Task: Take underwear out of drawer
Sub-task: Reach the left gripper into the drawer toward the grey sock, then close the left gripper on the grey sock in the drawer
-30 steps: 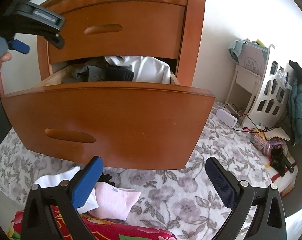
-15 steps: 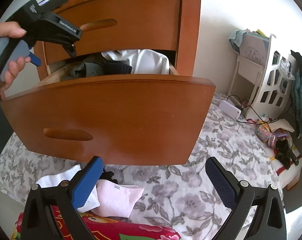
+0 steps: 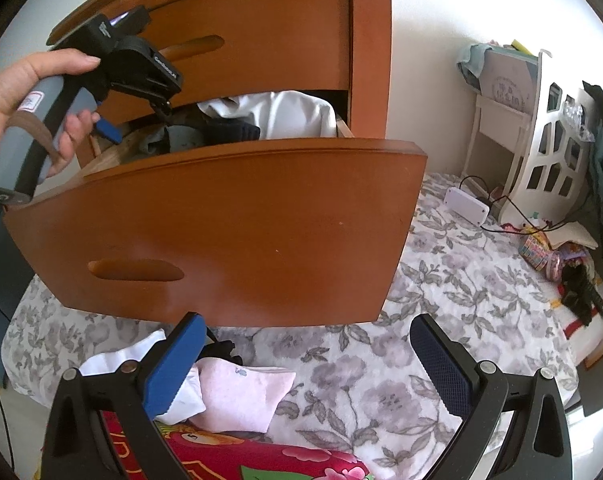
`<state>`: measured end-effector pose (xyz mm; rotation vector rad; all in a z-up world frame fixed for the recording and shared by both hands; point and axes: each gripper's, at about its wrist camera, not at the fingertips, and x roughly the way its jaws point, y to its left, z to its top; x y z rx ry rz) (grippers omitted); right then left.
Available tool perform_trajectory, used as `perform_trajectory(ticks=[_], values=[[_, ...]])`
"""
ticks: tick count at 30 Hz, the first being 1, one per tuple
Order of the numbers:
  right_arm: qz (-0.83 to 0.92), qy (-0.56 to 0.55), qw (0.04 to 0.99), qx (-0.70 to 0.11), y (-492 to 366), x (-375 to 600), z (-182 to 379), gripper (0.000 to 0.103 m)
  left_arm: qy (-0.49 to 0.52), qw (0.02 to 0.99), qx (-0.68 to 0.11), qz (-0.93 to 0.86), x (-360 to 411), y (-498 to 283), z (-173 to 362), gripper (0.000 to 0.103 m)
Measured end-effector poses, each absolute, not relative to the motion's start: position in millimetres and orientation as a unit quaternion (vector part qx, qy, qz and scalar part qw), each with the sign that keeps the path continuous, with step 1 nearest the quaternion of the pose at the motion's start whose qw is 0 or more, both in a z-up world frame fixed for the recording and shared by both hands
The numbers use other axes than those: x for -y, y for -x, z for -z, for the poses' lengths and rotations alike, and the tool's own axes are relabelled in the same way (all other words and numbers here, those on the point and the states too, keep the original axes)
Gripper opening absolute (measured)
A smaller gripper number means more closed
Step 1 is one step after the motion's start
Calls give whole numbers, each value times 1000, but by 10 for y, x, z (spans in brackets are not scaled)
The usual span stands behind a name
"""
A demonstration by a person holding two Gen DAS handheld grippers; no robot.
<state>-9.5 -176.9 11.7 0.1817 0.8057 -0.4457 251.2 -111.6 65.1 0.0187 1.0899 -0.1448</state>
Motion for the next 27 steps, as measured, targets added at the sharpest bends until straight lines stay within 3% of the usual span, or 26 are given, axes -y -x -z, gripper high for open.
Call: perform_trajectory(ticks=[10,18,27], values=[[210,-112,889,-392,110,1845,-87,103,-35,855,-515,50,1400,-2628,-504,64],[207,-115,887,-396,95,1850,-72,103,-16,848,-529,35,1560,-2742,-445,50],[205,-123,886,-397,100,1871,-62,103,26,849,-528,15,1459,-2813,-441,11]])
